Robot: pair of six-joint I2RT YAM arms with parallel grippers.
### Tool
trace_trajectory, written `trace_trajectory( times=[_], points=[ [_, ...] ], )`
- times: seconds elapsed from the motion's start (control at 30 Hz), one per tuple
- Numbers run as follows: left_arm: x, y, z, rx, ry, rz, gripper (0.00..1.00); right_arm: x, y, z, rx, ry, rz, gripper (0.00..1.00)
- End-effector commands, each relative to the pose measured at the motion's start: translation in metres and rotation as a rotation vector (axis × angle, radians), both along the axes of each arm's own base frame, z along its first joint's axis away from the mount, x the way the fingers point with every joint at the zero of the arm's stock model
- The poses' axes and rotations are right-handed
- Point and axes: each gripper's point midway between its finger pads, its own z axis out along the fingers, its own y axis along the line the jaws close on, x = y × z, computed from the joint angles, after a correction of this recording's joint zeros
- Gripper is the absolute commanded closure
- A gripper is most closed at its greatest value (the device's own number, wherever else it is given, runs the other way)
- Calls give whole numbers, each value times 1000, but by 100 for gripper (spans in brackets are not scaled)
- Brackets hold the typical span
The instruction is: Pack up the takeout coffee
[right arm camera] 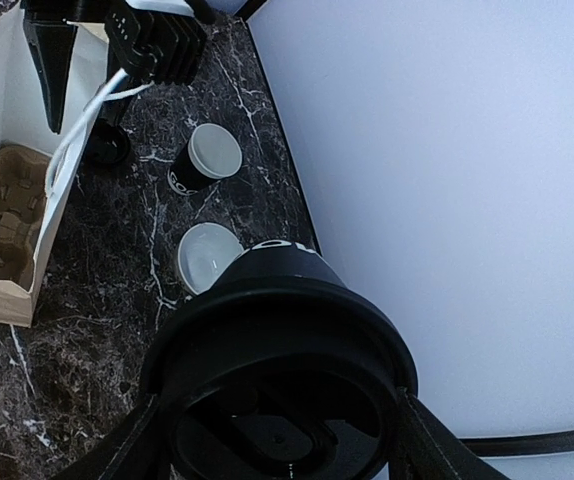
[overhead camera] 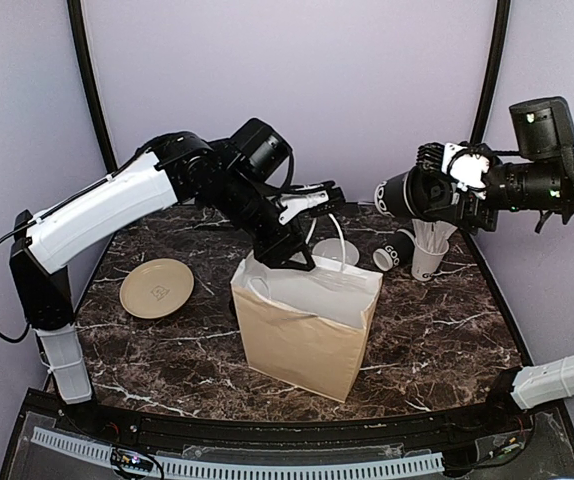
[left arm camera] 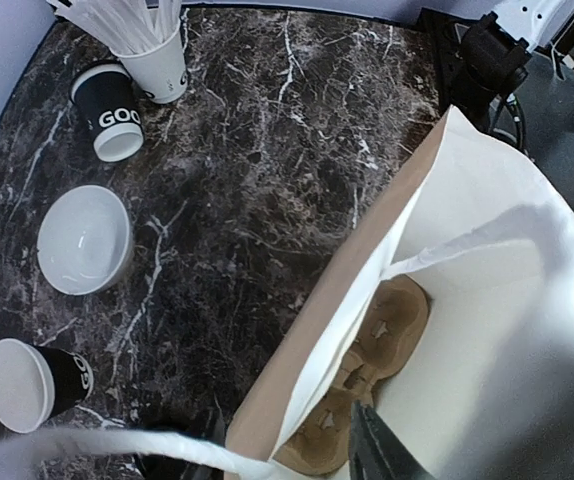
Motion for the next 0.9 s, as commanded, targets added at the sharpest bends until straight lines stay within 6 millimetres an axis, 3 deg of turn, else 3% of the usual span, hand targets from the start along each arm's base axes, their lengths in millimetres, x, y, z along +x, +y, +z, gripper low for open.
trace_trajectory(
  times=[0.0,0.03,0.17,0.2,0.37,0.5,0.67,0.87],
  points=[
    [-26,12,1,6,87,-88,61,4,2,21,55,-26,-13,43],
    [-27,15,4,5,80,-84,64,5,2,23,57,-30,-17,43],
    [-18,28,-1,55,22,-36,97,7,3,40,80,-60,-23,43],
    [-14,31,-3,72,5,-15,99,8,4,45,89,-66,-22,43],
    [1,22,7,33,5,75,100,-2,7,80,172,-80,12,43],
    [14,12,29,-40,-1,163,100,-23,12,94,225,-38,99,43],
    [19,8,40,-95,8,218,100,-45,21,76,195,63,217,44],
    [21,6,39,-100,23,241,100,-56,21,55,134,107,272,45]
  ],
)
